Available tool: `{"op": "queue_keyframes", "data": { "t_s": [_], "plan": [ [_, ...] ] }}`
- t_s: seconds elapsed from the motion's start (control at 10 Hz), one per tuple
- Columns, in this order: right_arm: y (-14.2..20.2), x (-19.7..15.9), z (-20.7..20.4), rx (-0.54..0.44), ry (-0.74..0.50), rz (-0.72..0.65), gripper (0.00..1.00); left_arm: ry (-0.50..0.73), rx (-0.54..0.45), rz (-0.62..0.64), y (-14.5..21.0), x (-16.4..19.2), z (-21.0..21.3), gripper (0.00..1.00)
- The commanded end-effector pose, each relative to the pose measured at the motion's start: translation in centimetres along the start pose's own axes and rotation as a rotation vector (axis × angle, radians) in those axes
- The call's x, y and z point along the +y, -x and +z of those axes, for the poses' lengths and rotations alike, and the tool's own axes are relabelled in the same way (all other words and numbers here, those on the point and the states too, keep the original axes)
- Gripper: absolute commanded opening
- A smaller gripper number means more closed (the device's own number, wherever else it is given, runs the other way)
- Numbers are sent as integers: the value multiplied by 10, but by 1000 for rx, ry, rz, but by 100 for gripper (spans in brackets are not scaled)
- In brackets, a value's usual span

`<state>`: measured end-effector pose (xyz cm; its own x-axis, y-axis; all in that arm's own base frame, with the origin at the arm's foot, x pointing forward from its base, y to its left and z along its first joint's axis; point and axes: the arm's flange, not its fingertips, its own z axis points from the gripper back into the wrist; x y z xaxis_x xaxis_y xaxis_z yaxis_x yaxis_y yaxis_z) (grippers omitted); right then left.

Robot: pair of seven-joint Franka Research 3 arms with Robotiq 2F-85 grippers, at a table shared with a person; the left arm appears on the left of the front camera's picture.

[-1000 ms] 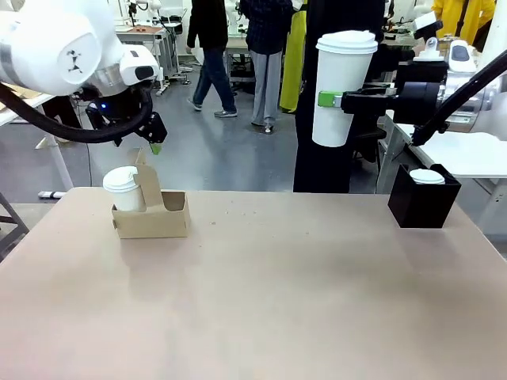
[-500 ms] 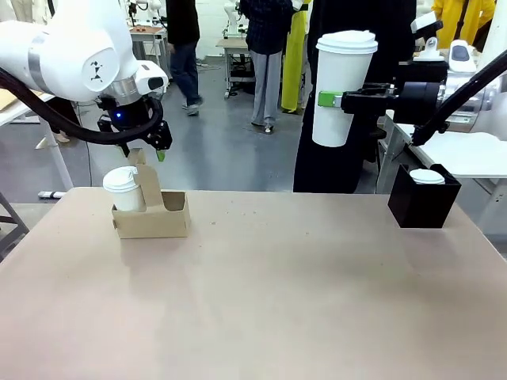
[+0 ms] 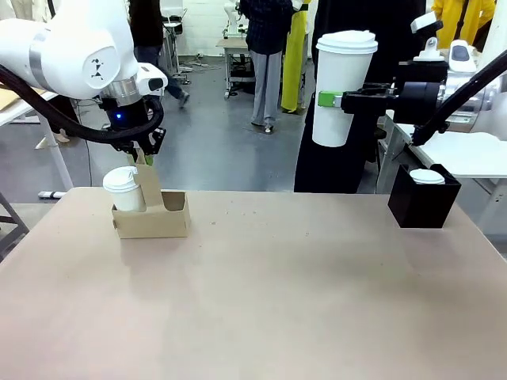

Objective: Pour a drink into a cup and package it in a carrier.
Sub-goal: Position the Cup Carrier in the center of the table.

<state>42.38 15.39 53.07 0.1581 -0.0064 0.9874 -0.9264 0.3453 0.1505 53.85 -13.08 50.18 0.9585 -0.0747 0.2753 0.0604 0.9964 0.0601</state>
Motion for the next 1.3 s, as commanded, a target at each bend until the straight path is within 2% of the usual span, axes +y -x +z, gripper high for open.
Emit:
{"op": "queue_keyframes", "data": {
  "t_s": [0.0,0.6,0.7,1.0,1.2],
  "plan": [
    [-2,2,-3,-17,17,17,81,-21,14,34,0,-2,1,0],
    [-2,2,-3,-17,17,17,81,-2,10,13,1,0,-1,0],
    [-2,2,-3,-17,17,17,81,-4,13,12,1,0,-1,3],
    [-2,2,-3,-17,17,17,81,32,-12,98,26,-2,47,2],
    [-2,2,-3,-17,17,17,81,68,-60,84,56,-38,88,2]
  ]
}}
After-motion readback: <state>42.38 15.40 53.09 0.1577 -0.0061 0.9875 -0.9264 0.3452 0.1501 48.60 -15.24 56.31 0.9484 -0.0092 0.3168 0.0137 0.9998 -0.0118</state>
